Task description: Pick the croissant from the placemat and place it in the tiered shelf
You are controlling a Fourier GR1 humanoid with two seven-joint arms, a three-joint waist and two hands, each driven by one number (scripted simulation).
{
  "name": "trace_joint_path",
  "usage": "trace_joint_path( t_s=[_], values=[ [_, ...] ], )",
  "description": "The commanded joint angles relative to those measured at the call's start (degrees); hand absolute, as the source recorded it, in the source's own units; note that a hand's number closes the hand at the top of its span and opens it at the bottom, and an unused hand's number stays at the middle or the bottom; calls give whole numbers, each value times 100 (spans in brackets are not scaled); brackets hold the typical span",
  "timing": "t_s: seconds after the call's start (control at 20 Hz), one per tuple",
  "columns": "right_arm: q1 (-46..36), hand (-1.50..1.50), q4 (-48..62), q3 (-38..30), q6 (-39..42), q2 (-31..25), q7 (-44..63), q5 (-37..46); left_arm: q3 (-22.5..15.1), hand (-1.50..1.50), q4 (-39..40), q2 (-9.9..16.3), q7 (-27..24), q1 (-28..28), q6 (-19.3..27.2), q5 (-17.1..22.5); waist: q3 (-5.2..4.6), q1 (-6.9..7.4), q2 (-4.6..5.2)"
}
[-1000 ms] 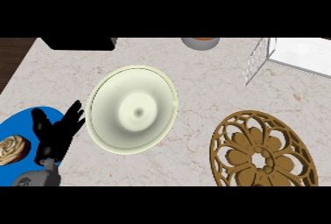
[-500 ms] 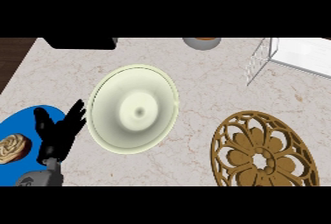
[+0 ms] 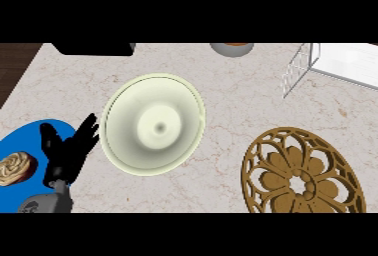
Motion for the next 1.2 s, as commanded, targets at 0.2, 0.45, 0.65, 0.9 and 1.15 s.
trace_joint_path(
  t_s=[0.2,0.45,0.65,0.9,1.15],
  values=[
    [-209,150,725,-13,-665,152,-664,89,102,0,173,23,20,2,-58,30,-23,-51,1],
    [-440,150,1309,-19,-577,-49,-1096,148,-24,0,204,-153,64,-26,115,-117,-22,-24,19],
    [-495,150,1569,173,-540,-216,-1174,408,-29,0,13,-23,204,-8,-10,-95,-20,13,33],
    [-696,-150,1741,-541,-1097,-187,-787,-141,-24,0,330,-161,-30,-113,23,-125,-18,2,54],
    [-853,-150,1735,-927,-1173,-170,-647,-560,37,0,-114,36,81,240,-136,-45,-17,11,9]
  ],
)
